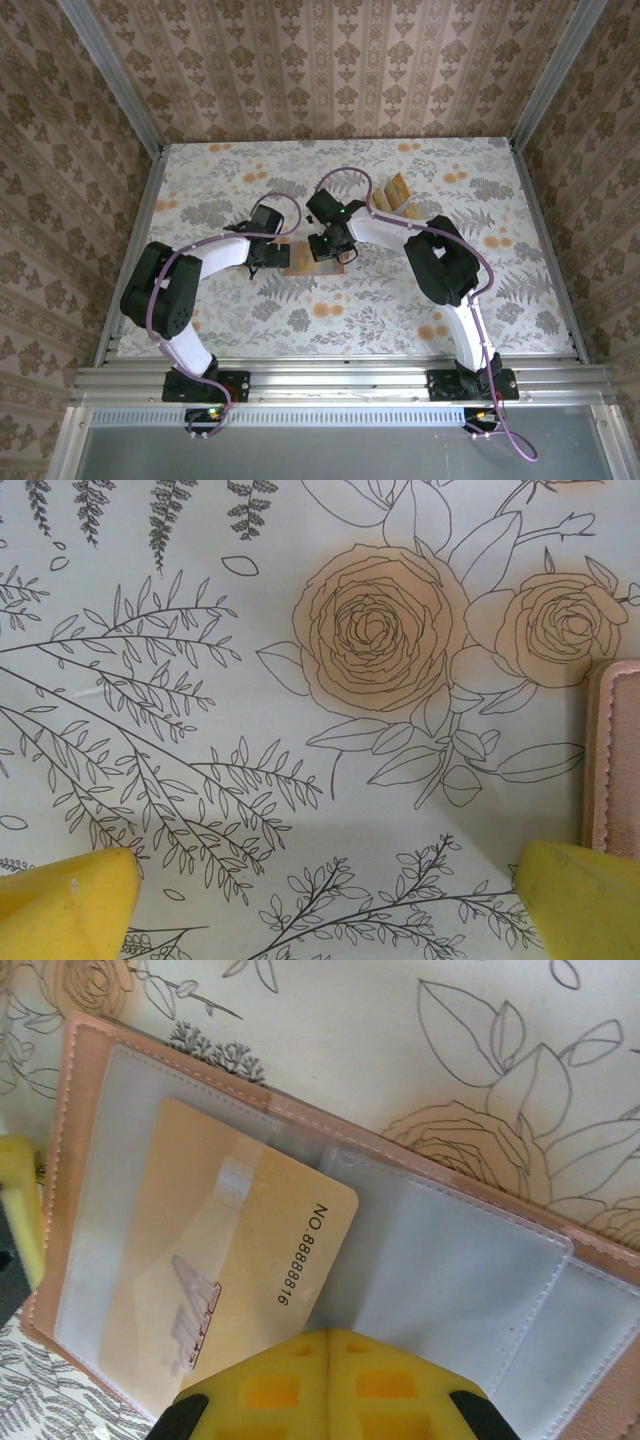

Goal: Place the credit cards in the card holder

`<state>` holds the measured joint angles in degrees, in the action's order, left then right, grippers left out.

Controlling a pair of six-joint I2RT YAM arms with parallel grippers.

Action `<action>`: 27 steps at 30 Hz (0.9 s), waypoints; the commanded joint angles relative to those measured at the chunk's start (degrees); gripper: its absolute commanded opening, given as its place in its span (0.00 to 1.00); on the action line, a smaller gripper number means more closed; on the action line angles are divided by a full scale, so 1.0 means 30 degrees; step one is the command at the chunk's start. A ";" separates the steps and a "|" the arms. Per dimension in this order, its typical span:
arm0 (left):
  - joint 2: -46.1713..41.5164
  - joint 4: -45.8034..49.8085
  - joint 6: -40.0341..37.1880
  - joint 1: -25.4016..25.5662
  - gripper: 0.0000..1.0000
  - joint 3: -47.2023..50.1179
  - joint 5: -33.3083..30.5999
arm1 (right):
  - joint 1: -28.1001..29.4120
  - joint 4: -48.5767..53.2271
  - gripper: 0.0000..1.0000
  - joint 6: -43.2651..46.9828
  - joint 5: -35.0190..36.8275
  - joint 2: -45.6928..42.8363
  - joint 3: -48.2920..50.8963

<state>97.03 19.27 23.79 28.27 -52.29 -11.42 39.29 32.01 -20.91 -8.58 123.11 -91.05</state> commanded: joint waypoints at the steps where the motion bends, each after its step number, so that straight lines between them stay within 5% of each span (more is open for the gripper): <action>1: 0.0922 -0.0207 0.0031 0.0559 1.00 0.0009 0.0997 | 0.0260 0.0461 0.00 -0.0111 -0.0480 0.0488 -0.0573; 27: 0.0574 -0.0005 0.0241 -0.0130 1.00 0.0202 0.1229 | -0.0411 0.0355 0.00 0.0114 0.0294 -0.0812 0.1047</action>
<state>97.08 18.90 24.01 27.66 -52.29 -10.22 38.74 32.34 -20.93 -8.91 122.43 -89.67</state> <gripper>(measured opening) 0.999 0.066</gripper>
